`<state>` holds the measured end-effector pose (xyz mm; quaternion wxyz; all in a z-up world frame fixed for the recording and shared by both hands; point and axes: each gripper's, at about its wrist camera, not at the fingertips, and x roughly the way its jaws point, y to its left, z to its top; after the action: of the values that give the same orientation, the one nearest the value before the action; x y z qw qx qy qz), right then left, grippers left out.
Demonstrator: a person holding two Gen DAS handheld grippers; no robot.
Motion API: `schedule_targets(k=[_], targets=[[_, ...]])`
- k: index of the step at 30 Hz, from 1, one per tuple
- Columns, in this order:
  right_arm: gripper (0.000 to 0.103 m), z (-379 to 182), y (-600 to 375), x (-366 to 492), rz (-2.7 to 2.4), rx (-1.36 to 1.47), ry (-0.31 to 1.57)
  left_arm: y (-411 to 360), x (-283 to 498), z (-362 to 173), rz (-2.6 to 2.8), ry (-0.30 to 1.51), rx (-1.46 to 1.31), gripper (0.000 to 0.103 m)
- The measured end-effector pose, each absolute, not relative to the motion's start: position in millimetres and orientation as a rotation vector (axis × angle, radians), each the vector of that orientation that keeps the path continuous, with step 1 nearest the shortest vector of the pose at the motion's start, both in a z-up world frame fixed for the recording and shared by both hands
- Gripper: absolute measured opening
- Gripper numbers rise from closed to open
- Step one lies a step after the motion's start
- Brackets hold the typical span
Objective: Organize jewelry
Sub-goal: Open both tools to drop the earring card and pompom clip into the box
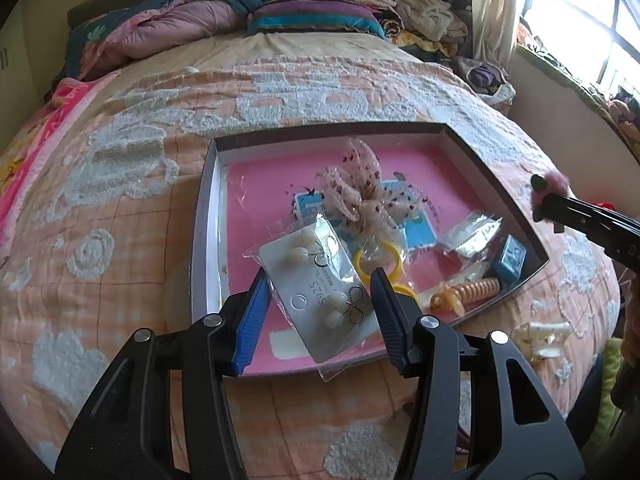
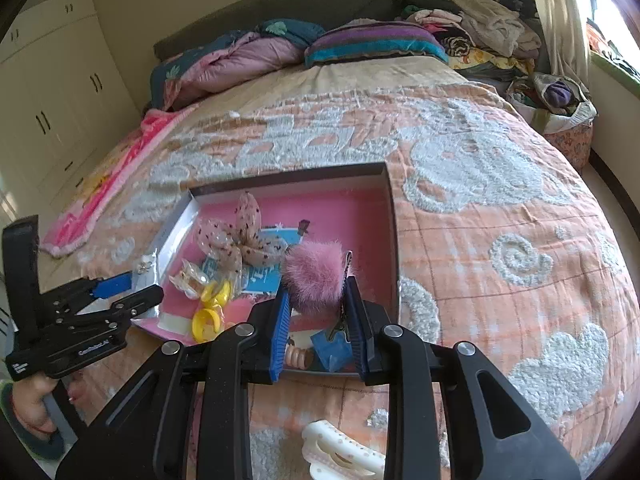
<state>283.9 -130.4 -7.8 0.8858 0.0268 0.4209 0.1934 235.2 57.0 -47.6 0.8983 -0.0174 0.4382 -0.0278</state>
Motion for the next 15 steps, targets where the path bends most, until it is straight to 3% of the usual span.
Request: schedule_targets(k=[4, 7, 15], targets=[[0.031, -11.7, -127.5, 285.5, 0.372, 0.041, 0.881, 57.5, 232.3, -52.6, -0.06, 0.915, -0.04, 0.043], [0.053, -7.5, -128.8, 283.0, 0.372, 0.052, 0.873, 57.3, 230.9, -54.8, -0.063, 0.921, -0.042, 0.043], [0.068, 23.6, -148.9, 252.1, 0.386, 0.099, 0.8, 56.2, 226.0, -51.2, -0.056, 0.916, -0.046, 0.047]])
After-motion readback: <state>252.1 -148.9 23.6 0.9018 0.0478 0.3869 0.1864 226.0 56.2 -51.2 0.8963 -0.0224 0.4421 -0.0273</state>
